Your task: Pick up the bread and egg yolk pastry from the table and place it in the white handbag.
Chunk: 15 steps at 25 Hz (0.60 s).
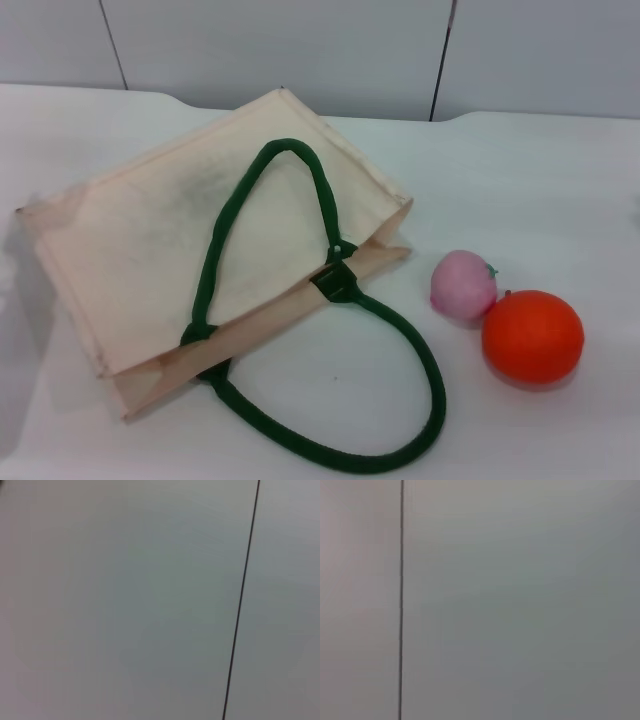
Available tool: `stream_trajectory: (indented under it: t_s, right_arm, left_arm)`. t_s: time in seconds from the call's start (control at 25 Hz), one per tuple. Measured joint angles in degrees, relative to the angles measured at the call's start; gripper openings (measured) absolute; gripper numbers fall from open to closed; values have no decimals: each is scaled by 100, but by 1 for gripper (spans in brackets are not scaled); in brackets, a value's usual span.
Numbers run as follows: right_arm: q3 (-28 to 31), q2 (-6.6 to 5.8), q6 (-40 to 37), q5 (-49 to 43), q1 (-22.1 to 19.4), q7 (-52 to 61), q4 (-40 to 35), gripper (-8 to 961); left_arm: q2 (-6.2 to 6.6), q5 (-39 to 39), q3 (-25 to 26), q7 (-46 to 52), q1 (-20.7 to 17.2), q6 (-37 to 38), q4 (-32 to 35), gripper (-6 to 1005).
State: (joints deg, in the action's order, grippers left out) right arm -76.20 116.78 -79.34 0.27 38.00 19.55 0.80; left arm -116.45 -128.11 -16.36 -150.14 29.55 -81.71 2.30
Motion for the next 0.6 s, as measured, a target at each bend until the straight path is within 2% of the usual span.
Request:
stream_trajectory:
  t_s: [0.6]
  right_arm:
    - [59, 3, -305, 61, -212, 105, 87, 894]
  left_arm:
    - [0, -488, -1, -29, -12, -210, -229, 852]
